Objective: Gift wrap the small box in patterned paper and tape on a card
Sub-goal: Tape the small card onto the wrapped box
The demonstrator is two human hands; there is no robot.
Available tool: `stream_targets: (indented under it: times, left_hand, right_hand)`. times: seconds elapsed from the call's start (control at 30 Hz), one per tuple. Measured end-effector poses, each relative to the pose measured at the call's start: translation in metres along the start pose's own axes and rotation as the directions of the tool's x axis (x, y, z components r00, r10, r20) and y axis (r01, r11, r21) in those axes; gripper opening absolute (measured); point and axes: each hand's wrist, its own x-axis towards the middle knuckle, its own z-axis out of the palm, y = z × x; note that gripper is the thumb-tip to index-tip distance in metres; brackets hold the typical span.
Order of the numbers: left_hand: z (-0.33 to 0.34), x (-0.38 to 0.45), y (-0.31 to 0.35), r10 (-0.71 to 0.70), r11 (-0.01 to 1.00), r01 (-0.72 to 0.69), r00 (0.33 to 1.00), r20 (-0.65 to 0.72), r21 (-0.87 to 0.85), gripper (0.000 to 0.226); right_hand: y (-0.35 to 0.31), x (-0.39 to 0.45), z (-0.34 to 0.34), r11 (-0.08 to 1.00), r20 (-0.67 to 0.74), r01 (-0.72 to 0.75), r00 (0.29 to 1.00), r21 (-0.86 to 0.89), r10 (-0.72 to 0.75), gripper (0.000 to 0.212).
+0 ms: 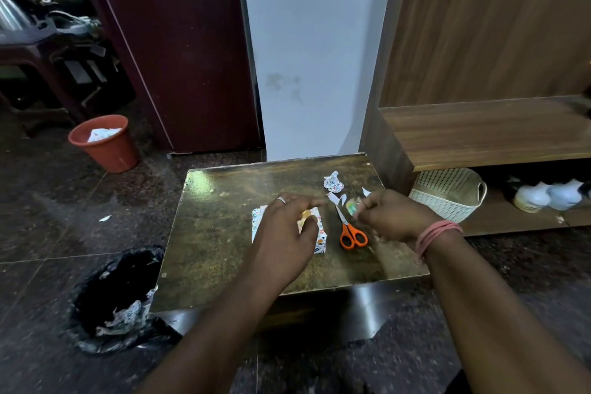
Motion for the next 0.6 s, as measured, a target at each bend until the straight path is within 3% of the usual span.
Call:
stream_targets:
  times: [0.13, 0.27, 0.33, 0.53, 0.6]
  left_hand:
    - [-0.006, 0.005, 0.01, -0.169, 0.888, 0.21, 0.976, 0.133, -0.41, 0.037]
    - [-0.008, 0.008, 0.007, -0.185, 0.668, 0.243, 0.97, 0.16, -0.704, 0.04]
    - [-0.011, 0.01, 0.004, -0.213, 0.63, 0.236, 0.969, 0.128, -0.74, 0.037]
    - [-0.018, 0.016, -0.006, -0.202, 0.692, 0.22, 0.973, 0.108, -0.688, 0.039]
    - [-0.02, 0.016, -0.004, -0.172, 0.725, 0.204, 0.978, 0.115, -0.658, 0.044]
  right_hand:
    - [-0.011, -0.004, 0.011, 0.885, 0.11, 0.186, 0.961, 0.427, -0.255, 0.004]
    - [-0.028, -0.008, 0.021, 0.757, 0.142, 0.268, 0.893, 0.597, -0.428, 0.01]
    - [-0.029, -0.006, 0.022, 0.747, 0.152, 0.27, 0.883, 0.607, -0.443, 0.012]
    - [-0.033, -0.002, 0.018, 0.561, -0.012, 0.269, 0.908, 0.783, -0.419, 0.023]
    - [-0.035, -0.002, 0.019, 0.555, -0.023, 0.263, 0.916, 0.789, -0.401, 0.019]
